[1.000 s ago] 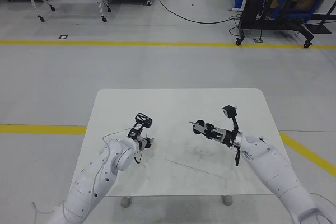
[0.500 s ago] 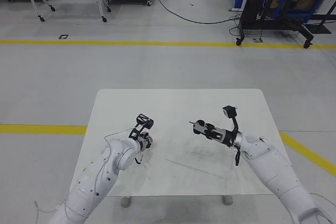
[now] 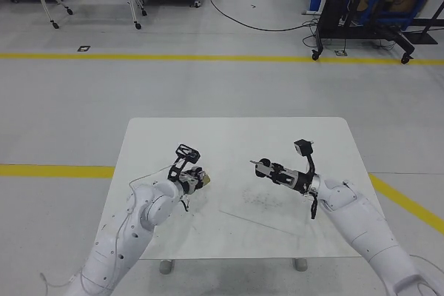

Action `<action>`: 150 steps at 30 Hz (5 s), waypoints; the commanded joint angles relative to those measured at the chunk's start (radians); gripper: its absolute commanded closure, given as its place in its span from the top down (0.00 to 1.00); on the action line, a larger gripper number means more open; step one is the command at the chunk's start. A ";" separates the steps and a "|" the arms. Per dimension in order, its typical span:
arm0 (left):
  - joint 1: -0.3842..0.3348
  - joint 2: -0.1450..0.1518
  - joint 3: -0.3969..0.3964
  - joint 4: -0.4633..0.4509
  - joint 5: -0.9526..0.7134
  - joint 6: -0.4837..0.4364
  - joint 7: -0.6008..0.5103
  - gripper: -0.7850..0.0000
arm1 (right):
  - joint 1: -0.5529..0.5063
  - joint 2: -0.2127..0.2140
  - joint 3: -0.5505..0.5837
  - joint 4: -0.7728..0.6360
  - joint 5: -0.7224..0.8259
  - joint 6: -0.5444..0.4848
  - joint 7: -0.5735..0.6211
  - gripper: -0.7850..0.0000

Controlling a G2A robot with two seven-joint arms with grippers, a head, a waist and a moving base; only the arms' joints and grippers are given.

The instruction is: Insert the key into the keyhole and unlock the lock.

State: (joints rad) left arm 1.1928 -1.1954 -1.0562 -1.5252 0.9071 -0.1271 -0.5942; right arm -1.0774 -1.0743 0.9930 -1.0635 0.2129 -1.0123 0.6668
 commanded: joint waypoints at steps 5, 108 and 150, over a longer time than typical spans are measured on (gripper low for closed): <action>0.012 -0.004 -0.079 0.049 -0.344 -0.141 0.105 0.00 | 0.000 0.000 0.000 0.000 0.000 0.000 0.000 0.00; -0.147 -0.098 -0.053 0.444 -1.453 0.071 -0.035 0.00 | -0.108 -0.172 -0.160 -0.402 -0.060 1.008 -0.540 0.00; -0.122 -0.101 -0.048 0.392 -1.339 0.060 -0.036 0.00 | -0.130 -0.217 -0.115 -0.384 -0.116 1.003 -0.516 0.27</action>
State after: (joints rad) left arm 1.0703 -1.2958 -1.1034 -1.1329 -0.4316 -0.0679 -0.6304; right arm -1.2073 -1.2911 0.8777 -1.4478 0.0978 -0.0097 0.1516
